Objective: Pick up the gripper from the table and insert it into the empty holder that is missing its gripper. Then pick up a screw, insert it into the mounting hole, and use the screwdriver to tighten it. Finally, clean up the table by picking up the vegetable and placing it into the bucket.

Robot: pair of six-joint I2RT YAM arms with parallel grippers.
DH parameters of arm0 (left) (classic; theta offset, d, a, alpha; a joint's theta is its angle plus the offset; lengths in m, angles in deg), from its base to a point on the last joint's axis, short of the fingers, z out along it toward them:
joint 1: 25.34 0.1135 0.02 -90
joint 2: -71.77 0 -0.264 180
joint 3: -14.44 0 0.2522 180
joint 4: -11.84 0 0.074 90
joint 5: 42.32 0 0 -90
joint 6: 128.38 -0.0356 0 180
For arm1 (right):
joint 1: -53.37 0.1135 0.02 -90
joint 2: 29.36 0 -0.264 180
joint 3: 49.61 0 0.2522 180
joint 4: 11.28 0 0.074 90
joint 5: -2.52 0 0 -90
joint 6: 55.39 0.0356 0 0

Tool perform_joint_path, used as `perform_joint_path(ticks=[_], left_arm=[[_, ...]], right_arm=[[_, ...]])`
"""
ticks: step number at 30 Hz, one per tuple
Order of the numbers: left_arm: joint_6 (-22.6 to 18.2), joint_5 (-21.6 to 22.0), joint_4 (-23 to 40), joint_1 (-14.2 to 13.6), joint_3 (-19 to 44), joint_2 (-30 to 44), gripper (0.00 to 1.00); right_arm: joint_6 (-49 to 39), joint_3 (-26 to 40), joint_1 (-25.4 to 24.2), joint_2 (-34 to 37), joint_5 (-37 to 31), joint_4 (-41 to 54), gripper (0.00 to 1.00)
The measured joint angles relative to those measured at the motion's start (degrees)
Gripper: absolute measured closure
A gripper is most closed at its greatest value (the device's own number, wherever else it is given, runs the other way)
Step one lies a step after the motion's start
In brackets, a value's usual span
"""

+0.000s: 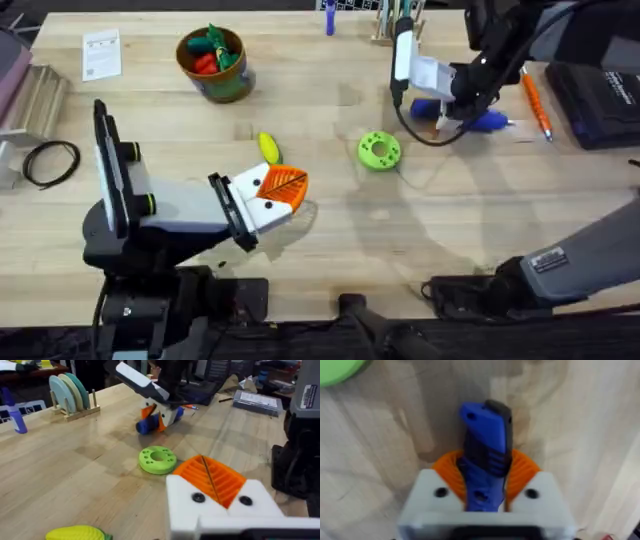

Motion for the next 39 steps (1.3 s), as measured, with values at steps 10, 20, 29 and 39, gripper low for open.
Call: perform_joint_path(ticks=[10, 20, 29, 39], left_arm=[[0.0, 0.0, 0.0, 0.0, 0.0, 0.0, 0.995], [0.0, 0.0, 0.0, 0.0, 0.0, 0.0, 0.053], [0.0, 0.2, 0.0, 0.0, 0.0, 0.0, 0.015], [-2.3, 2.8, -0.5, 0.0, 0.0, 0.0, 0.015]], right_arm=[[0.4, 1.2, 2.0, -2.2, -1.8, 1.4, 0.025], [12.3, 1.1, 10.2, -18.1, -2.1, 2.8, 0.024], [35.7, 1.1, 13.1, -28.8, 7.5, 3.1, 0.024], [64.1, 1.1, 14.7, -37.9, 15.9, 13.9, 0.024]])
